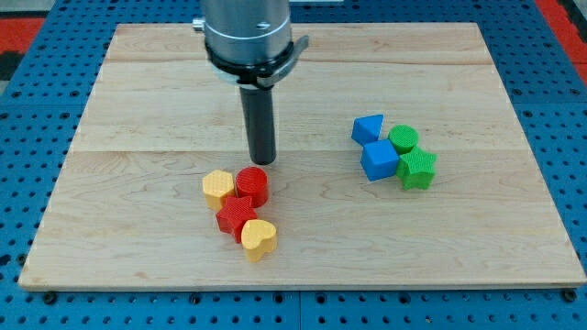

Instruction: Point your arm towards the group of blocks

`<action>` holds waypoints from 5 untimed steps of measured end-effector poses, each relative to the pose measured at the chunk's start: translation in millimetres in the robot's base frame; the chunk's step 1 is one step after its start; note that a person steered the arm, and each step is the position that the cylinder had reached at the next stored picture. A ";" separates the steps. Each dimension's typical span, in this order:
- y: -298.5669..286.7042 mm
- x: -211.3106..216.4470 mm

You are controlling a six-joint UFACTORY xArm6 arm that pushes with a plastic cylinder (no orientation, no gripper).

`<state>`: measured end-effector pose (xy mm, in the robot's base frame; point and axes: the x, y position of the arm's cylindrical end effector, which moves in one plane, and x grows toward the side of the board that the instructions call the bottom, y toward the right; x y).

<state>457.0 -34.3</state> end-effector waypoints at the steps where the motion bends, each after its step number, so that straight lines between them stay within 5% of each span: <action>1: 17.1 1.4; 4: 31.7 8.4; 5: 39.9 52.6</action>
<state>509.6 5.7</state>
